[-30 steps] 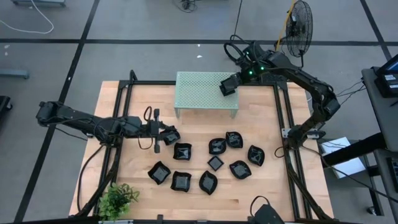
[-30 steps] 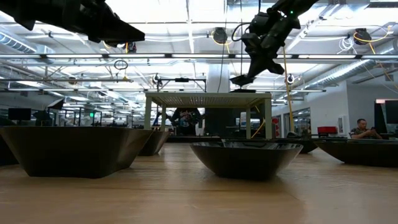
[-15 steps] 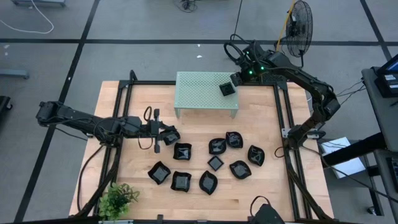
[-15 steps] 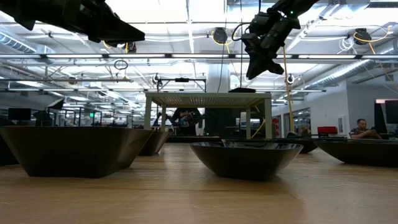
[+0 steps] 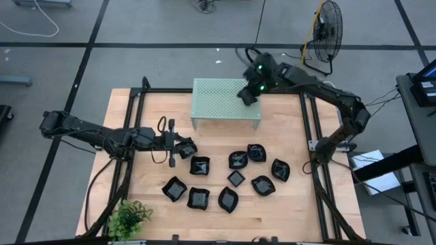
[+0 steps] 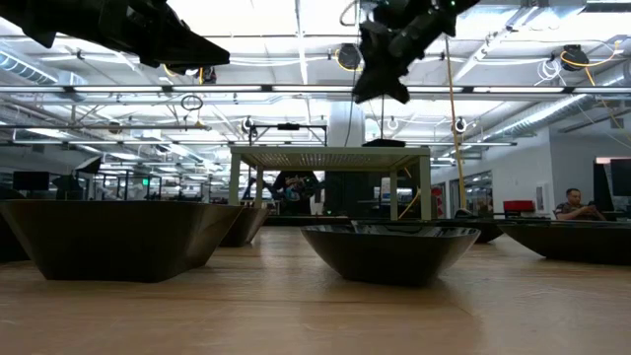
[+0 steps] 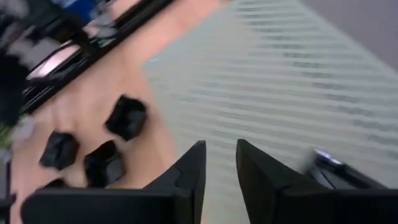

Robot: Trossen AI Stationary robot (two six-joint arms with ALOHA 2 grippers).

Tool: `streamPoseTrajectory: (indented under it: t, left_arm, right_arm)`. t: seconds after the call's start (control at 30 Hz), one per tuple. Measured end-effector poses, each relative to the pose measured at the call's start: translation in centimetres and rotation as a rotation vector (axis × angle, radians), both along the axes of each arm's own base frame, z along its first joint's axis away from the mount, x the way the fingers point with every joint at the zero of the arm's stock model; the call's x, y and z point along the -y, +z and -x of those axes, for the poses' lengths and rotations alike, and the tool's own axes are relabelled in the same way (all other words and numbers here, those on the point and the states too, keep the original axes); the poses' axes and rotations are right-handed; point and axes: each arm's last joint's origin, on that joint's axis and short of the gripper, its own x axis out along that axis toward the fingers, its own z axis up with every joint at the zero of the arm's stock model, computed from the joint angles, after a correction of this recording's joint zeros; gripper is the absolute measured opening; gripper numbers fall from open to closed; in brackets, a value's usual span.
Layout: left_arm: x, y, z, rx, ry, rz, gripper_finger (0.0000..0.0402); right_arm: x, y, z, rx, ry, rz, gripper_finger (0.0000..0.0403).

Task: Pick & Place Mini shaped plates
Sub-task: Stack the black square plate on top of the other black square plates on the shelf

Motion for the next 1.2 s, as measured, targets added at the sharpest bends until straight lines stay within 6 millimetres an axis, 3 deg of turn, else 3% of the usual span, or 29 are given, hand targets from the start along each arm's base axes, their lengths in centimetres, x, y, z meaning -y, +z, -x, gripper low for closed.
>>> streamPoseTrajectory:
  t: [0.2,0.37,0.5,0.6,0.7,0.8,0.93,1.2]
  left_arm:
    - [0.0,0.0,0.0,0.000,0.000,0.000,0.0051]
    - [0.0,0.0,0.0,0.000,0.000,0.000,0.0051]
    - [0.0,0.0,0.0,0.001,0.003,0.017,0.0051]
    - [0.0,0.0,0.0,0.004,0.007,0.036,0.0051]
    - [0.0,0.0,0.0,0.005,0.011,0.054,0.0051]
    - [0.0,0.0,0.0,0.007,0.015,0.074,0.0051]
    - [0.0,0.0,0.0,0.007,0.019,0.097,0.0051]
    - [0.0,-0.1,0.0,0.001,0.019,0.092,0.0051]
  right_arm:
    - [-6.3,0.0,-3.1,0.008,0.246,0.050,0.0090]
    - [-13.3,0.0,-4.8,-0.002,0.437,0.109,0.0091]
    - [-18.4,-0.6,-5.6,-0.049,0.479,0.191,0.0091]
    - [-21.2,-1.3,-5.2,-0.136,0.386,0.144,0.0091]
    - [-23.0,-2.3,-5.0,-0.220,0.237,0.037,0.0091]
    - [-24.4,-4.2,-4.3,-0.384,0.183,-0.020,0.0091]
    - [-25.8,-6.2,-4.9,-0.483,0.135,-0.059,0.0091]
    - [-26.4,-11.1,-6.3,-0.672,0.081,-0.057,0.0091]
